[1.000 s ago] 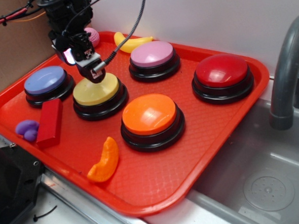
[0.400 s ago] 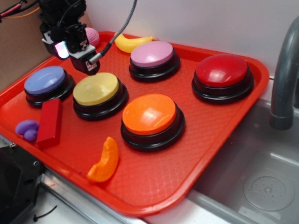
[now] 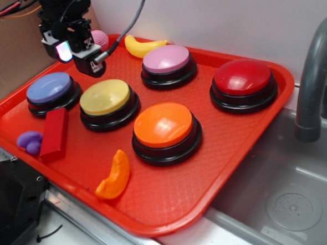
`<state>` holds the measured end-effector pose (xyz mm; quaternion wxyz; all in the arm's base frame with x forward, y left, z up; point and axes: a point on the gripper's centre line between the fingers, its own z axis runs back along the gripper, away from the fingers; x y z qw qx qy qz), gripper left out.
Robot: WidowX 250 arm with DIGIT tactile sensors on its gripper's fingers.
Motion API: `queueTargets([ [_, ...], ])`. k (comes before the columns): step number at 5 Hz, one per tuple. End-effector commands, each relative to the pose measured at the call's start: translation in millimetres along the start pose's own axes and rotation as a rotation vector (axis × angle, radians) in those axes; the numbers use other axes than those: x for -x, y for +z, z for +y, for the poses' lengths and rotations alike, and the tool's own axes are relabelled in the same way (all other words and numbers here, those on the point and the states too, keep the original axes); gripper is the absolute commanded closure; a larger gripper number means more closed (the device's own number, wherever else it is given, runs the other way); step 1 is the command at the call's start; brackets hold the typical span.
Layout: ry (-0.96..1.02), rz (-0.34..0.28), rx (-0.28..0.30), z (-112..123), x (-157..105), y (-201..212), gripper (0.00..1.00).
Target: Push the yellow button.
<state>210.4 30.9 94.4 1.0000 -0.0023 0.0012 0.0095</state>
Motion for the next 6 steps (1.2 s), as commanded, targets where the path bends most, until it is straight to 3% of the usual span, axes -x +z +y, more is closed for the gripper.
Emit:
queueTargets([
  [1, 0.006, -0.078, -0.009, 0, -11, 26, 0.00],
  [4, -0.006, -0.080, 0.011, -7, -8, 33, 0.00],
  [5, -0.007, -0.115, 0.032, -8, -5, 35, 0.00],
  [6, 0.104, -0.060, 0.058, 6, -4, 23, 0.00],
])
